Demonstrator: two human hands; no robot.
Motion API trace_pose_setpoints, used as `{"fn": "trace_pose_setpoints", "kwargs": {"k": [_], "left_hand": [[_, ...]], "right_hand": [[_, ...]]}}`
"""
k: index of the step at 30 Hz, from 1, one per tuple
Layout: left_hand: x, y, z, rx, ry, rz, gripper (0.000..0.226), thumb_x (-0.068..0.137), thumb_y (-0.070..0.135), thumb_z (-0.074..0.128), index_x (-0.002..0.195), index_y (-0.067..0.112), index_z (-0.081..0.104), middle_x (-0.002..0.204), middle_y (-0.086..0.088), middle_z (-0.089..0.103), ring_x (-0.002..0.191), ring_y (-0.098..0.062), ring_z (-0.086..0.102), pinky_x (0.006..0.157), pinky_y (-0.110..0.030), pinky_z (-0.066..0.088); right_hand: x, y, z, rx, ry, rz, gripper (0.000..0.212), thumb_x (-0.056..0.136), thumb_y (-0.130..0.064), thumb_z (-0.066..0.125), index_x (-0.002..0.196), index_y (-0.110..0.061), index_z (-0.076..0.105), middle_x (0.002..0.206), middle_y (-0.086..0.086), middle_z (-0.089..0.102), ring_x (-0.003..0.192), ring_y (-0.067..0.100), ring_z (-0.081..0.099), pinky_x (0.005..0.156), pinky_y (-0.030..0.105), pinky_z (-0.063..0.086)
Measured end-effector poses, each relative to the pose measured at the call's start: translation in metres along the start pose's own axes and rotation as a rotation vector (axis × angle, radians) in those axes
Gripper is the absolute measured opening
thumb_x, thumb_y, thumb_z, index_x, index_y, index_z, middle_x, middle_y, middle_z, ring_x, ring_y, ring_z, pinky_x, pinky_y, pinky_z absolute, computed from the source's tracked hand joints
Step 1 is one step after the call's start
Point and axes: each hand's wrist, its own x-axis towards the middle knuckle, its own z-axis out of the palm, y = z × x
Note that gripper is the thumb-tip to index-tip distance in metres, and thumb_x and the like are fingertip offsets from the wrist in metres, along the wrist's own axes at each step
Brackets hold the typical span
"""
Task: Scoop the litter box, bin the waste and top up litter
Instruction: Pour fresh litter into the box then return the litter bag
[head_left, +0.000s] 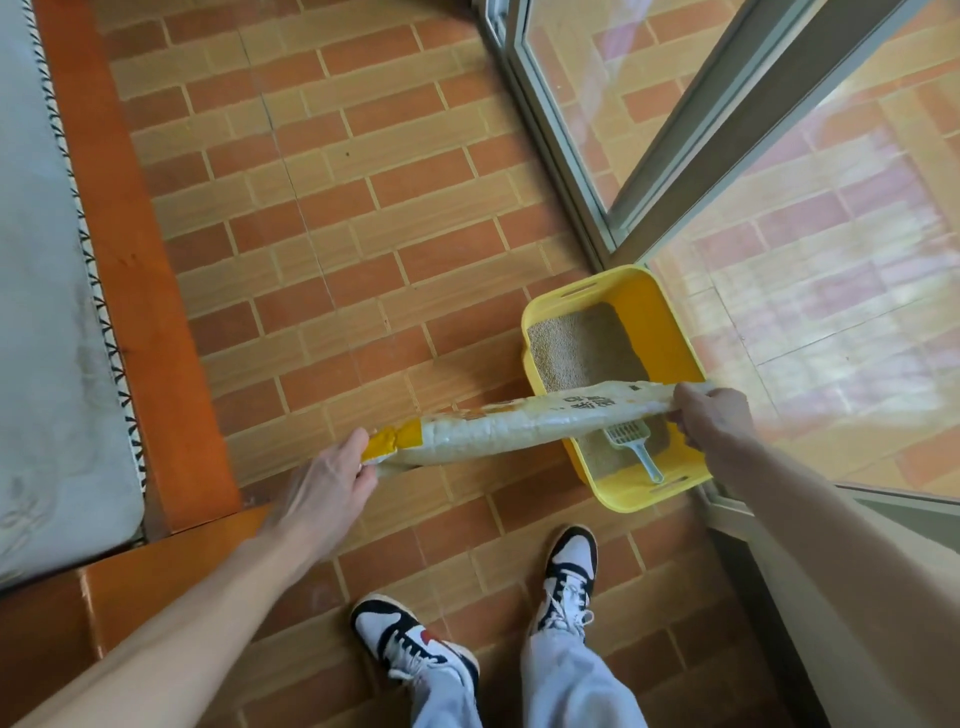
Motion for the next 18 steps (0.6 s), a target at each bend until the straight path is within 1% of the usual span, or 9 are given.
{"fn": "trace_pose_setpoints", "kwargs": {"k": [4,7,10,14,16,18], "left_hand": [[0.005,0.006,0.001,-0.049,0.054,0.003,0.032,0.104,0.013,0.052,0.084,0.024,0.029,0.067,-0.003,0.046,0.055,-0.018,0.035,0.050,-0.037,0.027],[0.013,0.013,-0.001,-0.051,0.062,0.006,0.033,0.104,0.013,0.051,0.083,0.024,0.029,0.066,-0.003,0.044,0.054,-0.017,0.034,0.050,-0.036,0.028],[0.016,0.022,-0.005,-0.057,0.072,0.013,0.031,0.104,0.015,0.050,0.083,0.024,0.029,0.067,-0.002,0.044,0.054,-0.016,0.034,0.049,-0.036,0.029],[0.018,0.033,-0.009,-0.045,0.087,0.025,0.030,0.103,0.016,0.050,0.084,0.024,0.028,0.068,-0.007,0.046,0.055,-0.019,0.036,0.050,-0.038,0.030],[0.019,0.037,-0.011,-0.043,0.089,0.017,0.026,0.104,0.017,0.049,0.085,0.021,0.031,0.067,-0.004,0.044,0.056,-0.019,0.036,0.051,-0.037,0.029],[0.021,0.037,-0.013,-0.038,0.087,0.014,0.025,0.105,0.016,0.048,0.086,0.019,0.032,0.068,0.000,0.041,0.055,-0.017,0.034,0.050,-0.036,0.029]], "right_hand": [[0.006,-0.001,0.000,0.001,0.002,-0.007,0.034,0.091,-0.022,0.056,0.085,0.008,0.070,0.064,0.014,0.058,0.051,0.024,0.049,0.054,0.032,0.039],[0.014,-0.009,-0.007,-0.009,-0.011,-0.027,0.031,0.089,-0.021,0.056,0.082,0.006,0.069,0.062,0.014,0.057,0.050,0.024,0.049,0.054,0.032,0.039],[0.021,-0.018,-0.011,0.007,-0.005,-0.031,0.034,0.089,-0.023,0.057,0.083,0.008,0.070,0.070,0.019,0.060,0.054,0.025,0.050,0.056,0.036,0.041],[0.029,-0.024,-0.018,0.004,-0.007,-0.012,0.036,0.091,-0.026,0.058,0.094,0.007,0.069,0.077,0.016,0.061,0.055,0.024,0.050,0.050,0.030,0.037],[0.031,-0.028,-0.020,-0.030,-0.018,-0.038,0.036,0.093,-0.027,0.056,0.095,0.007,0.069,0.079,0.016,0.062,0.057,0.024,0.051,0.053,0.029,0.039],[0.033,-0.034,-0.020,-0.021,-0.013,-0.060,0.036,0.094,-0.027,0.056,0.092,0.006,0.070,0.081,0.018,0.065,0.060,0.026,0.054,0.057,0.033,0.042]]}}
